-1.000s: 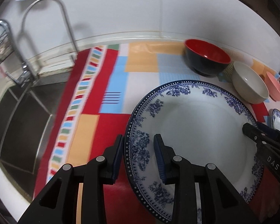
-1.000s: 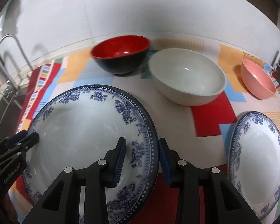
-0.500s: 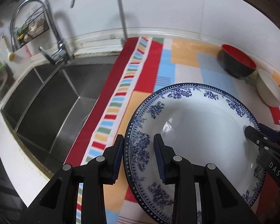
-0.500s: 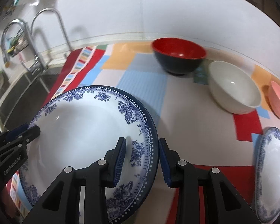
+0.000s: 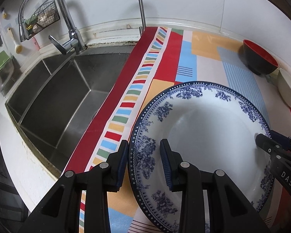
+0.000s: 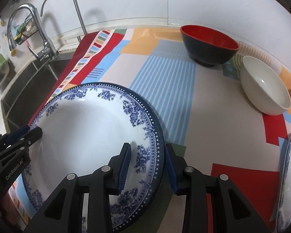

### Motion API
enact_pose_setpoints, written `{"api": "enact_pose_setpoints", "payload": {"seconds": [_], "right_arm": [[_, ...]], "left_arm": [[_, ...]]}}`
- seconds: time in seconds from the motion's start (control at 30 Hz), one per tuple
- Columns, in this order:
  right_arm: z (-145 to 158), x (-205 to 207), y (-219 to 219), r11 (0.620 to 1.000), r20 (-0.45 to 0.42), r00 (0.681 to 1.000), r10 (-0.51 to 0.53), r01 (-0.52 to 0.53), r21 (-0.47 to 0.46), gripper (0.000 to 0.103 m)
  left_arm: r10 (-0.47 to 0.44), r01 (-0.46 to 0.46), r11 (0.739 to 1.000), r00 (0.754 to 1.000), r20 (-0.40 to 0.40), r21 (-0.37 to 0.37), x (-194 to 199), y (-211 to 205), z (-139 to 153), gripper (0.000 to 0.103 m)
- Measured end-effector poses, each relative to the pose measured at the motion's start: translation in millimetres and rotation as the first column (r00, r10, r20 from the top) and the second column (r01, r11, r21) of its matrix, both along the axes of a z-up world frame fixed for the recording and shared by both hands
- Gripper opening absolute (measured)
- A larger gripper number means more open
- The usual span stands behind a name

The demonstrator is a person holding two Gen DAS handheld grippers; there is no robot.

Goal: Organize plates and bowls
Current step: 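Lift the plate with both grippers, carry it toward the sink, lower and open, then move both grippers to the second blue-and-white plate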

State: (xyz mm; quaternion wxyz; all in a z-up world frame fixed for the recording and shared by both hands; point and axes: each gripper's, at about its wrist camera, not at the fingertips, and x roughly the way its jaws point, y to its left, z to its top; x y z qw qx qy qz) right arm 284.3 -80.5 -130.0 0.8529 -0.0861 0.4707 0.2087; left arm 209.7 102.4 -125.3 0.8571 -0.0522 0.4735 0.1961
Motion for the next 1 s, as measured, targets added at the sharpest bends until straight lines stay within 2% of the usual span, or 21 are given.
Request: {"api": "enact_pose_setpoints", "payload": {"seconds": [0.4,0.43,0.5,0.6,0.67,0.8,0.87,1.0], "right_arm": [[-1,-6,4,1.0,0.01,1.0,0.02,-0.02,-0.022,0.037],[-1,-6,4,1.0,0.01,1.0,0.022,-0.022,-0.021,0.037],[-1,-5,3,1.0,0.003,1.0,0.009,-0.009,-0.015,0.037],[0,-5,-2,0.999,-0.005,0.999,-0.036,0.036,-0.011,0.046],[5,-9,-6,0.998,0.008,0.998,-0.062,0.062,-0.001,0.047],[19,-21,-16,0.995,0.038,0.994,-0.102,0.101,0.024,0.055],[29,-29,-21,0.992,0.068,0.99,-0.125,0.123,0.028,0.057],[49,-50,-35,0.984,0.13,0.975,-0.178,0.174,0.042,0.068]], "left_arm": [[0.001,-0.001,1.0,1.0,-0.011,-0.019,-7,1,-6,0.037],[0.001,-0.001,1.0,1.0,-0.005,-0.012,-7,1,-5,0.038],[0.009,-0.009,1.0,1.0,0.017,-0.005,-9,3,0,0.052],[-0.01,0.009,1.0,0.998,0.059,0.009,-16,-1,13,0.059],[-0.026,0.025,1.0,0.997,0.077,0.014,-19,-4,20,0.067],[-0.076,0.074,0.997,0.989,0.127,0.014,-28,-12,38,0.078],[-0.109,0.107,0.994,0.983,0.148,0.023,-33,-18,47,0.079],[-0.203,0.201,0.979,0.958,0.202,0.029,-46,-34,67,0.086]]}}
